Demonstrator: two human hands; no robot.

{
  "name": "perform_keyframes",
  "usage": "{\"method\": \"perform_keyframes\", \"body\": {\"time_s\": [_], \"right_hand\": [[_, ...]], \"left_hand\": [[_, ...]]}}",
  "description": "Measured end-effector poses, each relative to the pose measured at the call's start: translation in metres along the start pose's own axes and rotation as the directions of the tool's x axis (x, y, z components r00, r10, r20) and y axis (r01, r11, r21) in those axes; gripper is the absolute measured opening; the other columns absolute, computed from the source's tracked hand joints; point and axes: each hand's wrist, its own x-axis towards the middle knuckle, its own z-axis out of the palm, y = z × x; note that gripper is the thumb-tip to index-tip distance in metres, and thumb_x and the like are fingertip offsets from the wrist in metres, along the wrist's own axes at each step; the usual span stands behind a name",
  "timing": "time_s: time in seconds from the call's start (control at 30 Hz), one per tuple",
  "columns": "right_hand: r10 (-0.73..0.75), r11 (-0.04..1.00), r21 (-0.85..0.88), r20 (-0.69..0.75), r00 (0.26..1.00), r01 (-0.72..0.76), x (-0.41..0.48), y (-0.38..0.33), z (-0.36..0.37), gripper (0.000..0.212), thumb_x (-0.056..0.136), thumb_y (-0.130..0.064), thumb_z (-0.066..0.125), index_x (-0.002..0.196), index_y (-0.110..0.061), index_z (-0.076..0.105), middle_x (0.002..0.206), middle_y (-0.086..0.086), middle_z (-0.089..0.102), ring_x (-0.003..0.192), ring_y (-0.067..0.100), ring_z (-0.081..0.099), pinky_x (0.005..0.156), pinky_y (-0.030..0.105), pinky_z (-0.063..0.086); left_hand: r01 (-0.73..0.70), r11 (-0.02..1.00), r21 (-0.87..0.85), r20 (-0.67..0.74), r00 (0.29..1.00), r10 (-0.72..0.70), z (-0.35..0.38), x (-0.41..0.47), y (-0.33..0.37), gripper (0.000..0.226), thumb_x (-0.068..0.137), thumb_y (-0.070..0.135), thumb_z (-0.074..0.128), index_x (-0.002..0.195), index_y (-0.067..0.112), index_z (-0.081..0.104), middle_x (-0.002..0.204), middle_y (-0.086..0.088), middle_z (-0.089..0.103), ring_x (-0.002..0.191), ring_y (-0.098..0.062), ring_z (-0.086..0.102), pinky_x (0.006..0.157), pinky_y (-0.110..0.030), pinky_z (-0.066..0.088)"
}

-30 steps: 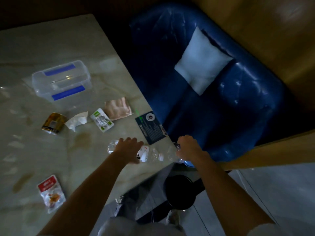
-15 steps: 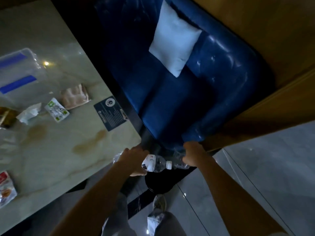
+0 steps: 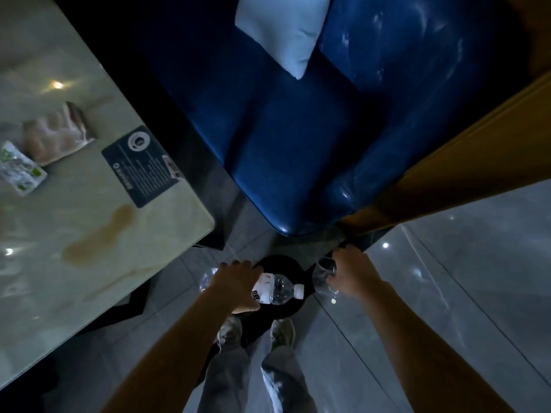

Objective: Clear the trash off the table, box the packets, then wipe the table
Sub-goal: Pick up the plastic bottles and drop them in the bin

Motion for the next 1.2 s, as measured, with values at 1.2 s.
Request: {"method": "perform_keyframes", "body": {"time_s": [1.2], "right_hand": [[0.100,0.983,0.143,0.093,0.991,-0.113,0.187,0.034,0.262,0.056,0.078,-0.031,0.072,0.128,-0.011,0.059,0.129,0.014,0.057,0.117,0.032,0.058,0.089,0.034,0.049]], "left_hand": [[0.013,0.982,-0.189,-0.012,1.000,-0.015,0.237,0.280,-0.013,0.060,0.086,0.043,0.061,0.138,0.019,0.043,0.135,-0.012,0.052,0.122,-0.034,0.053,0.097,-0.044,0.046]]}}
